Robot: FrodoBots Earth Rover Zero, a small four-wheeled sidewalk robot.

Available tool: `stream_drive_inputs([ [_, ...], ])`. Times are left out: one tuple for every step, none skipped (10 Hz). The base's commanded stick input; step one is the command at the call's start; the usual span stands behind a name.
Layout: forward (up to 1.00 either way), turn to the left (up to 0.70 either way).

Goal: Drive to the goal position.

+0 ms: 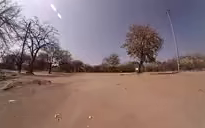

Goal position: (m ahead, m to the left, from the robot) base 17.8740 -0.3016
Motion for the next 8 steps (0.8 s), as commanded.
stream_drive_inputs([
  [1.0,0.03],
  [1.0,0.03],
  [1.0,0.03],
  [1.0,0.03],
  [1.0,0.03],
  [1.0,0.03],
  [1.0,0.03],
  [1.0,0.03],
])
